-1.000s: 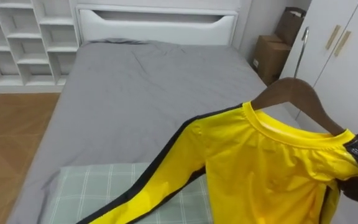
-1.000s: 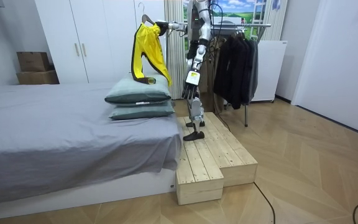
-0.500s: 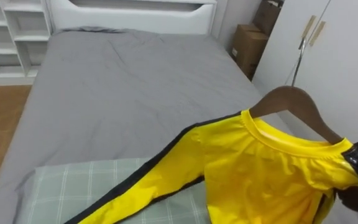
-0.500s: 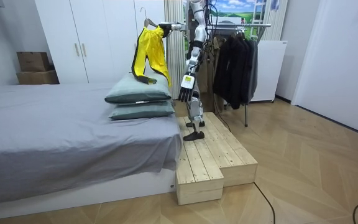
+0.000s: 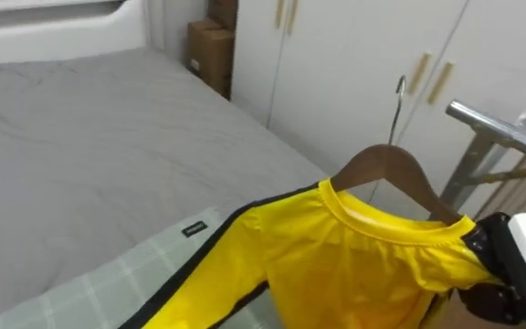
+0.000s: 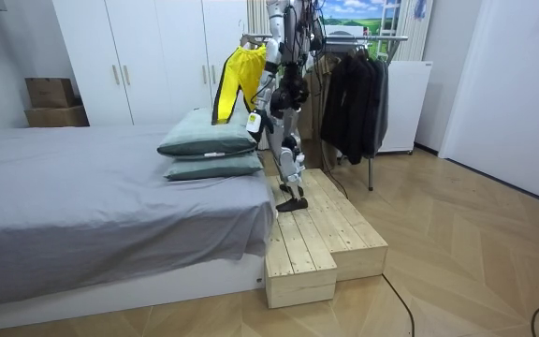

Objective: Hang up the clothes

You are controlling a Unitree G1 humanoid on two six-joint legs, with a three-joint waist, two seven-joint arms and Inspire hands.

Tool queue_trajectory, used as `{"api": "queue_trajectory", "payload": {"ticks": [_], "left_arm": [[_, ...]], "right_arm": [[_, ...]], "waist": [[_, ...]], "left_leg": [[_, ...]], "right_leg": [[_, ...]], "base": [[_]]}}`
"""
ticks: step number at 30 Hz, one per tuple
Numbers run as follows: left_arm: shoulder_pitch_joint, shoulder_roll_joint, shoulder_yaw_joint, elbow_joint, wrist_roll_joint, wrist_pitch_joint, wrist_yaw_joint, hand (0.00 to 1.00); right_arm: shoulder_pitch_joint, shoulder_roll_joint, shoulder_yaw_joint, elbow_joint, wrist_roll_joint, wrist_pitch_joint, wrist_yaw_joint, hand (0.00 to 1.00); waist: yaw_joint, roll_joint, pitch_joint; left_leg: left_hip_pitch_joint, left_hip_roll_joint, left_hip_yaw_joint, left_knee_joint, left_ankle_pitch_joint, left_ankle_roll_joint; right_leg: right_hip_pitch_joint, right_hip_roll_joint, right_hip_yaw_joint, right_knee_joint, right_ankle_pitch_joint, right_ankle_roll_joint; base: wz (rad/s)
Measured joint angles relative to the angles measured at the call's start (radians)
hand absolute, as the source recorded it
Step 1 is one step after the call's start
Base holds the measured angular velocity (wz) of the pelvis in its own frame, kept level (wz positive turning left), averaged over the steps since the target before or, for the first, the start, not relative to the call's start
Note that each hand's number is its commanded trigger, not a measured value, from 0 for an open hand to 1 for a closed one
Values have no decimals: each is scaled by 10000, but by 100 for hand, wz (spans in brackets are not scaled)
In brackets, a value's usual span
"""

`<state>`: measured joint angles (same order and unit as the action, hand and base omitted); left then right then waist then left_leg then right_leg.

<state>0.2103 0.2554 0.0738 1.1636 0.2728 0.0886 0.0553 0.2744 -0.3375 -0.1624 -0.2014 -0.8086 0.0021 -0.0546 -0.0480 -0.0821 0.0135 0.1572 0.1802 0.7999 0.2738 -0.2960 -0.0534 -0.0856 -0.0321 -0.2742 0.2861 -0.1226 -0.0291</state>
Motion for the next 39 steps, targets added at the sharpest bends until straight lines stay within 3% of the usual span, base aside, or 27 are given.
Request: {"api": "queue_trajectory", "payload": {"ticks": [3, 6, 9, 11, 13, 15, 16, 17, 18, 20, 21, 23, 25, 28, 30, 32, 33, 36, 38, 39], "left_arm": [[4, -104, 6, -43, -10, 199, 13, 0], [9, -121, -59, -42, 3, 313, 43, 0], [130, 19, -82, -35, 39, 553, 203, 0], [225, 137, -86, -34, 42, 730, 237, 0], [391, 122, -73, -29, 68, 1035, 237, 0], [399, 113, 18, -33, 325, 1250, 231, 0], [434, 94, 35, -27, 351, 1386, 230, 0], [503, 49, 7, -24, 335, 1470, 213, 0], [526, 15, 4, -24, 328, 1481, 208, 0], [576, -160, 17, -49, 332, 1542, 203, 0], [590, -206, 16, -49, 332, 1578, 203, 0], [603, -400, 368, -34, 338, 1765, 201, 0], [601, -530, 631, -24, 337, 1802, 201, 0], [474, -657, 546, -35, 332, 1802, 201, 0], [113, -684, 365, -43, 331, 1802, 202, 0], [-442, -789, -24, -46, 333, 1773, 226, 0], [-548, -798, -109, -46, 327, 1690, 251, 0], [-976, -824, -447, -49, 103, 1088, 464, 0], [-1192, -824, -661, -173, -98, 589, 704, 0], [-1250, -824, -716, -209, -100, 511, 738, 0]], "right_arm": [[-17, 3, -11, -1, 83, -2, 33, 100], [-183, 3, 22, -5, 129, -44, 75, 100], [-434, 127, 214, -85, 190, -151, 142, 100], [-456, 195, 343, -83, 100, -220, 153, 100], [-591, 187, 457, -83, 108, -269, 159, 100], [-599, 189, 621, -59, 108, -236, 147, 100], [-614, 176, 761, -54, 110, -229, 148, 100], [-663, 117, 998, -30, 163, -159, 124, 100], [-721, 92, 1116, 7, 202, -110, 126, 100], [-781, 60, 1402, 65, 251, 46, 122, 100], [-784, 60, 1478, 75, 253, 69, 122, 100], [-796, 53, 1800, 126, 238, 83, 122, 100], [-793, 57, 1911, 145, 219, 85, 122, 100], [-794, 157, 1906, 147, 232, 179, 118, 100], [-811, 185, 1892, 132, 243, 226, 119, 100], [-807, 202, 1906, 151, 177, 323, 122, 100], [-806, 219, 1936, 154, 126, 338, 129, 100], [-805, 238, 2002, 150, -216, 353, 130, 100], [-749, 373, 2054, 149, -177, 428, 145, 100], [-739, 380, 2086, 149, -169, 431, 157, 100]], "waist": [[-177, -49, -14], [-35, -56, -29], [27, -129, -51], [104, -202, -25], [269, -81, 18], [255, -69, 11], [274, -107, -7], [314, -177, -25], [328, -187, -11], [415, -111, 41], [454, -97, 37], [553, -41, 50], [525, 67, 99], [185, 286, 107], [32, 267, 95], [3, 404, 79], [11, 397, 74], [-25, 303, 36], [-58, 181, -54], [-66, 161, -50]], "left_leg": [[-69, 10, 58, 23, 28, -38], [44, 193, 323, 295, 6, -138], [21, 747, 443, 1380, -275, -348], [-69, 1131, 324, 2498, -271, -336], [-325, 1500, -993, 3752, -109, -99], [-601, 1558, -1794, 4401, 305, 84], [-782, 1438, -2403, 4697, 731, 113], [-948, 1054, -3157, 4637, 893, 181], [-1047, 780, -3631, 4502, 805, 196], [-1768, -278, -5154, 3653, 354, 162], [-1926, -460, -5426, 3294, 352, 162], [-2461, -943, -6172, 1897, 377, 152], [-2650, -1063, -6697, 1110, 471, 86], [-2807, -1052, -7001, 641, 926, 219], [-2868, -1047, -6793, 440, 1009, 253], [-2789, -1027, -6518, 232, 1464, 280], [-2718, -1019, -6411, 145, 1504, 214], [-2390, -1048, -5966, -176, 1543, 164], [-2090, -1069, -5632, -432, 1513, 201], [-2007, -1074, -5571, -472, 1498, 212]], "right_leg": [[-113, 83, 36, 40, -6, -9], [-90, 228, 38, 53, -53, -80], [-36, 372, -253, 239, -413, -415], [-55, 441, 4, 616, -702, -550], [-7, 723, 591, 937, -904, -767], [23, 935, 1095, 964, -887, -924], [68, 1066, 1600, 910, -829, -1016], [152, 1122, 2168, 871, -808, -1081], [144, 1130, 2428, 860, -785, -1117], [88, 1231, 3271, 699, -609, -1092], [48, 1283, 3515, 672, -567, -1066], [-58, 1602, 4463, 543, -308, -1079], [-39, 1877, 5006, 531, -239, -1076], [-67, 2267, 5516, 421, -193, -1106], [-243, 2320, 5851, 351, -76, -935], [-283, 2373, 6156, 115, 97, -891], [-281, 2373, 6245, 100, 109, -883], [-194, 2355, 6621, 52, 139, -915], [-83, 2359, 6899, 35, 97, -907], [-26, 2358, 6967, 22, 81, -895]], "base": [[-7], [-23], [-32], [-47], [-86], [-76], [-100], [-108], [-106], [-107], [-124], [-128], [-110], [-67], [-46], [-54], [-52], [-44], [-36], [-36]]}}
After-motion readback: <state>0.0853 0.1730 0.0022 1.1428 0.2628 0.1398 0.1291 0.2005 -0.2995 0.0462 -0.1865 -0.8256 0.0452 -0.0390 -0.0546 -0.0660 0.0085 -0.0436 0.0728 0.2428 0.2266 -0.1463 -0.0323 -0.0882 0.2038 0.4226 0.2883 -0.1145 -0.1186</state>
